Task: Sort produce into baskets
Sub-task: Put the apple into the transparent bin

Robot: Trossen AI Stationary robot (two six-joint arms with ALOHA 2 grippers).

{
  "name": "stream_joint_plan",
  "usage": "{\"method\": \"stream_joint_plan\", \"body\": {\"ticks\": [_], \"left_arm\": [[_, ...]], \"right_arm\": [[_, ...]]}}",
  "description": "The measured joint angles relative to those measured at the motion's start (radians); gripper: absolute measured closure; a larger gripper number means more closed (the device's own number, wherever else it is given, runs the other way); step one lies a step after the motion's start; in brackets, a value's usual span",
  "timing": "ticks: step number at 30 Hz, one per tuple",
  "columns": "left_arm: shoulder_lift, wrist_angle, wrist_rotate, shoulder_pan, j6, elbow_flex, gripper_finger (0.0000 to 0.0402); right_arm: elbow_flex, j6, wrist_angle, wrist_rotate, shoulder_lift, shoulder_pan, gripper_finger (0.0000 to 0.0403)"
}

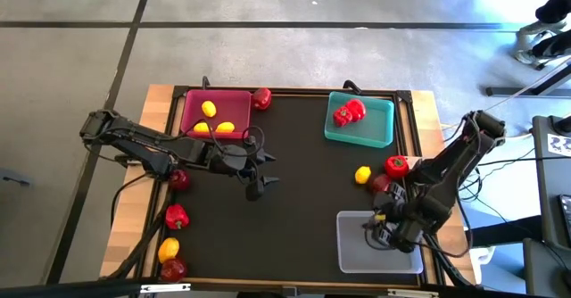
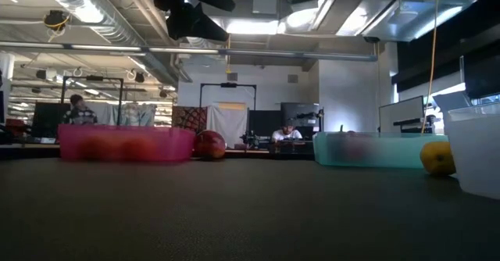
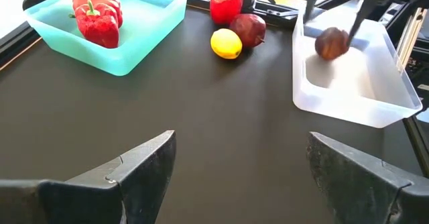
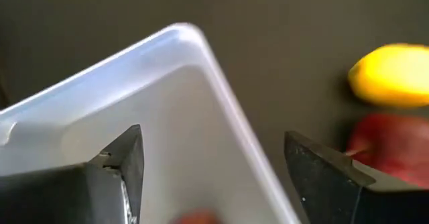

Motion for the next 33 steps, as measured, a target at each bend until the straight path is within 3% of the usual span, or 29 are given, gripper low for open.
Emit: {"method": "stream_joint_plan", "body": {"ticks": [8, 20, 33], "left_arm": [[0.000, 0.000, 0.000, 0.000, -0.001, 0.000, 0.0076], [0.000, 0.000, -0.008, 0.000, -0.001, 0.000, 0.0076], [0.000, 0.000, -0.011, 0.000, -0.001, 0.000, 0.0076]], "right_arm": [[0.012, -0.075, -0.157, 0.000, 0.000, -0.164, 0.0134], [0.012, -0.106, -0.432, -0.142, 0.000, -0.356, 0.0134], [-0.095, -0.092, -0.328, -0.183, 0.000, -0.360, 0.0134]]}}
